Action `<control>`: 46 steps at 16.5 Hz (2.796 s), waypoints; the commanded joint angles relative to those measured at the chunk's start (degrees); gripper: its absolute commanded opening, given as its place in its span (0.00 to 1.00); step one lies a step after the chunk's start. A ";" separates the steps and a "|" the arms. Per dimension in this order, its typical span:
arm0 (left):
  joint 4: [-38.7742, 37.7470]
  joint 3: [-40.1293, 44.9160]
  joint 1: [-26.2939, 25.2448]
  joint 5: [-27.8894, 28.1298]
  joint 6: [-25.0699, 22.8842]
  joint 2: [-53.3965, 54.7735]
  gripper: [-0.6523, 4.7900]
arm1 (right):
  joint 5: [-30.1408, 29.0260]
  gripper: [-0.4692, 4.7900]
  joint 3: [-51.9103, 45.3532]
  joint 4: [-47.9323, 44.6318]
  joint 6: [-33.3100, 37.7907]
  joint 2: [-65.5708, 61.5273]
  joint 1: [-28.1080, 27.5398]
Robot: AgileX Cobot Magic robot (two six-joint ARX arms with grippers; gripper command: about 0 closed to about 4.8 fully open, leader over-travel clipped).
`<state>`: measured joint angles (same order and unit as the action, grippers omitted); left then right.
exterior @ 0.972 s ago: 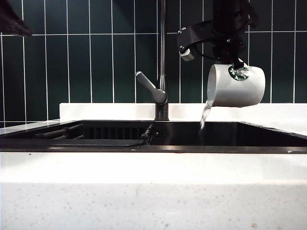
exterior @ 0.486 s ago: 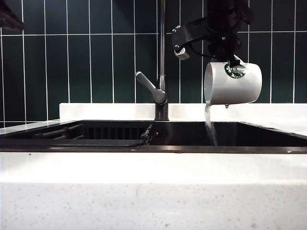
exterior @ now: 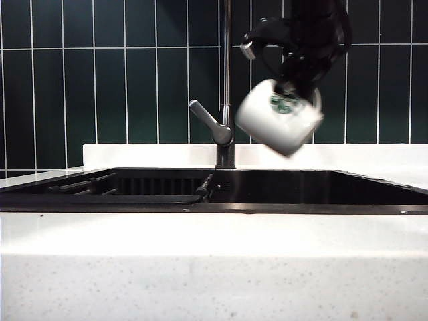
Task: Pick up the mug next to the sink, go to the faucet to get some water, pour the water into the sink, and finally put the mug back to its place.
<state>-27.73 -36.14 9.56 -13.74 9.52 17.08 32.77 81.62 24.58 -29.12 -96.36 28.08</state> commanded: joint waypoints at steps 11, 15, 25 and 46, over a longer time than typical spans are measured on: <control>-4.85 2.73 0.02 -3.21 -1.36 -3.21 0.11 | -11.91 0.09 -21.14 -22.05 27.10 14.47 -18.14; -4.76 3.85 0.04 -3.02 -2.25 -3.21 0.11 | -17.55 0.09 -26.36 -25.40 35.58 15.61 -27.74; -4.81 3.85 0.04 -3.02 -2.64 -3.21 0.11 | -14.21 0.09 -38.21 -46.56 33.05 15.45 -30.69; -6.91 3.85 0.04 -3.02 -2.64 -3.23 0.11 | -9.46 0.19 -39.74 -51.49 26.27 8.09 -30.71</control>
<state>-35.00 -32.18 9.56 -16.47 7.11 13.87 22.41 41.56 -26.96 -2.76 -88.68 -2.66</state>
